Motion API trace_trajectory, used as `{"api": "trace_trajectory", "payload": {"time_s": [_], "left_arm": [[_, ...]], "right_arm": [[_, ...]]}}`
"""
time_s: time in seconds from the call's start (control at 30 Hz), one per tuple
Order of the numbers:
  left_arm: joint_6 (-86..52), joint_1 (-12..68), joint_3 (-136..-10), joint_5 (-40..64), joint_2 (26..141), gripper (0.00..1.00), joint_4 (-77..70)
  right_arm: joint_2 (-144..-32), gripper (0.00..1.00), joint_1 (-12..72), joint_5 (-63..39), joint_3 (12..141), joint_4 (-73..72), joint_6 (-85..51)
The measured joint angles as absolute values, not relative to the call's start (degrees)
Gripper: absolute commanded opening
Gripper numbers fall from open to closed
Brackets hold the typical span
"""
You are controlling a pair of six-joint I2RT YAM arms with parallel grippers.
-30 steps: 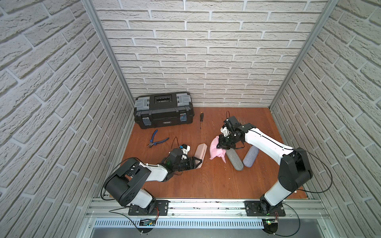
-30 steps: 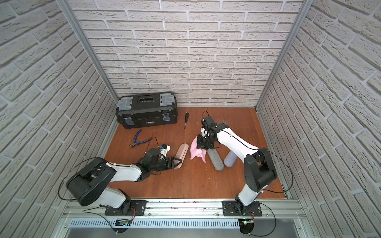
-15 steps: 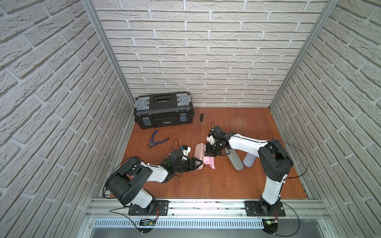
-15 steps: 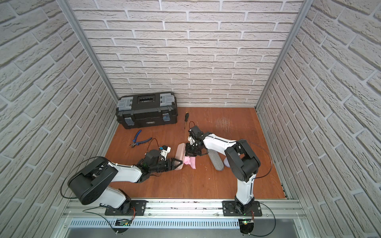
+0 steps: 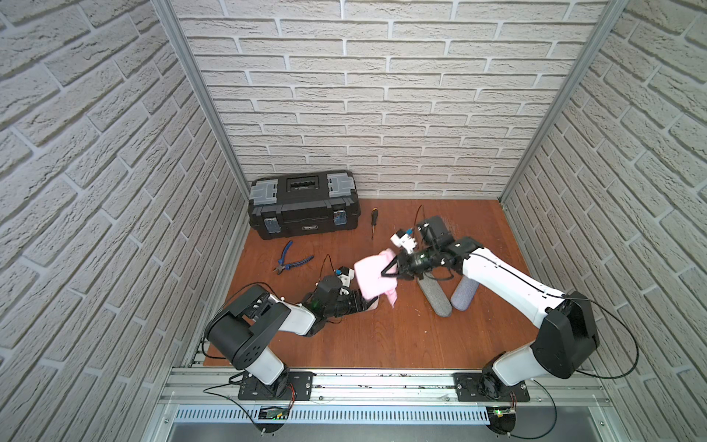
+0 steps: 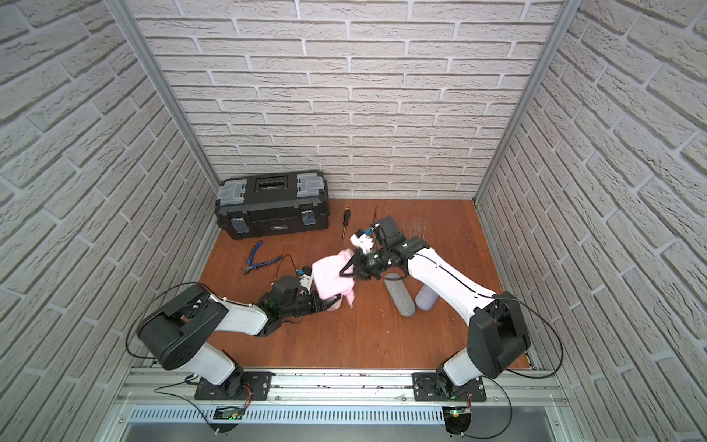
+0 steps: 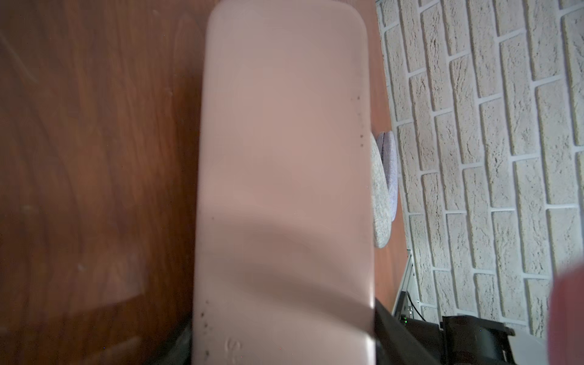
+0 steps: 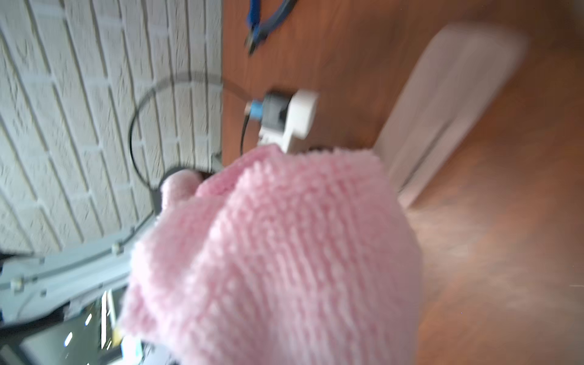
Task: Wipe the eyeglass case
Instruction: Wipe the dirt from the eyeglass case, then place the eyeglass case at the center of the board.
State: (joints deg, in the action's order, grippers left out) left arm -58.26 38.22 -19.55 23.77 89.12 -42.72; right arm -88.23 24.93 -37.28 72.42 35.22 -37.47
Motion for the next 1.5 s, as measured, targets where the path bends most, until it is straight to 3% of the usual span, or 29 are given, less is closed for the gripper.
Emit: {"api": "trace_trajectory", "payload": {"time_s": [0.2, 0.33, 0.57, 0.87, 1.0, 1.1, 1.17, 1.3, 1.5], "left_arm": [[-58.0, 39.5, -19.4, 22.8, 84.8, 0.18, -36.7], [-57.3, 39.6, -19.5, 22.4, 83.7, 0.18, -35.7], [-57.6, 37.8, -20.1, 22.8, 88.4, 0.17, -40.5], [-57.4, 36.1, -20.3, 21.0, 88.2, 0.21, -40.1], [-56.1, 36.4, -23.1, 15.6, 84.2, 0.24, -28.4], [-54.2, 38.0, -29.1, 9.1, 81.6, 0.24, -12.6], [-53.9, 40.0, -33.4, 4.9, 81.1, 0.23, -3.8], [-55.9, 47.1, -43.3, -2.5, 82.9, 0.21, 10.4], [-61.5, 56.9, -61.3, -7.3, 98.2, 0.25, 20.8]], "right_arm": [[-102.6, 0.02, 23.3, -12.7, 78.3, 39.6, -35.1], [-111.5, 0.02, 26.6, -7.7, 81.9, 40.7, -33.1], [-110.2, 0.02, 33.2, -23.9, 73.5, 30.7, -35.0], [-98.7, 0.02, 40.2, -42.3, 60.3, 24.0, -40.3], [-90.5, 0.02, 41.5, -53.4, 61.9, 21.5, -40.2], [-88.5, 0.02, 36.1, -55.3, 66.1, 25.3, -37.5], [-88.6, 0.02, 29.3, -51.9, 67.5, 29.2, -35.7], [-88.7, 0.02, 17.6, -35.3, 68.5, 39.6, -32.9], [-87.1, 0.02, 13.8, -16.0, 73.1, 46.1, -31.7]]}}
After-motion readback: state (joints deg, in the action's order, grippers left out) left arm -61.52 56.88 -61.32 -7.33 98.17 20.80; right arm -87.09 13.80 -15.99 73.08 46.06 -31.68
